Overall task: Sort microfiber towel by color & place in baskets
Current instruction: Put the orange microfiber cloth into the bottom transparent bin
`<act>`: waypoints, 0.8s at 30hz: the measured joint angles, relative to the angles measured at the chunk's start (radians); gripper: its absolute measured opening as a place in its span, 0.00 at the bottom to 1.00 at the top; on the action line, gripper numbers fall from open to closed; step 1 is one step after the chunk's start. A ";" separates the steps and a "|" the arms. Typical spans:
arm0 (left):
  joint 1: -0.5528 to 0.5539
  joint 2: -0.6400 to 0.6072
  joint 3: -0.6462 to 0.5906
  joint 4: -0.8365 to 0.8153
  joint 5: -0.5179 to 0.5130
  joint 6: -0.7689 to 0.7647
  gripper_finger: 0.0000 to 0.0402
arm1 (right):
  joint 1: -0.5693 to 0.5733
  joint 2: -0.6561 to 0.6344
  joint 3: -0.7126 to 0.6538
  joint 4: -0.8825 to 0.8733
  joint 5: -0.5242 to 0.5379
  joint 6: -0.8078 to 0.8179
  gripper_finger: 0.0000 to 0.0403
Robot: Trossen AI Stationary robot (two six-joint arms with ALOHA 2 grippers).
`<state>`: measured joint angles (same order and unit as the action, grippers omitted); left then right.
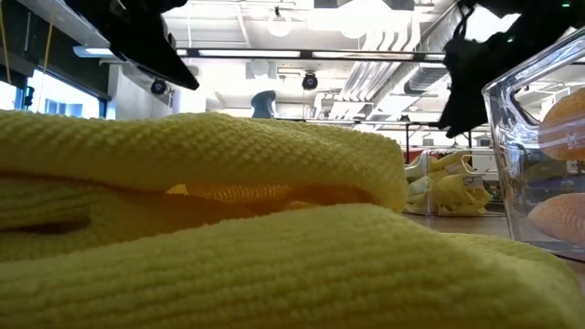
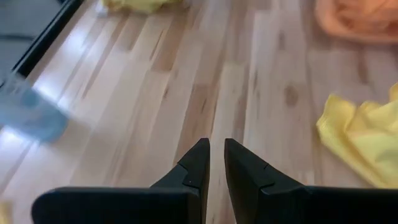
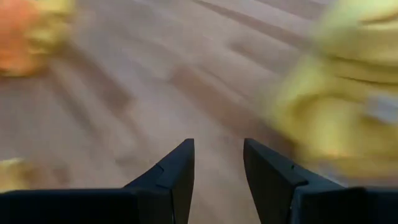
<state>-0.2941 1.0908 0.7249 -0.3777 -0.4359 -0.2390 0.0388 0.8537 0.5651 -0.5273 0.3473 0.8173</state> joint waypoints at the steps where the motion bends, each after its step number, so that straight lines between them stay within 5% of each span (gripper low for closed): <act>1: -0.007 0.008 0.028 -0.053 -0.017 -0.020 0.09 | 0.049 0.001 -0.018 0.065 0.023 0.003 0.33; 7: -0.031 0.061 0.175 -0.422 -0.037 -0.210 0.09 | 0.289 0.054 -0.055 0.341 0.183 -0.038 0.33; 12: -0.035 0.090 0.208 -0.661 0.075 -0.402 0.09 | 0.400 0.133 -0.055 0.396 0.303 -0.025 0.33; 19: -0.035 0.137 0.204 -0.859 0.192 -0.571 0.09 | 0.435 0.261 -0.055 0.417 0.303 0.044 0.33; 24: -0.035 0.180 0.204 -0.854 0.219 -0.596 0.09 | 0.433 0.281 -0.055 0.446 0.264 0.040 0.33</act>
<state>-0.3294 1.2709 0.9291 -1.2317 -0.2166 -0.8349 0.4713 1.1347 0.5098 -0.0810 0.6115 0.8577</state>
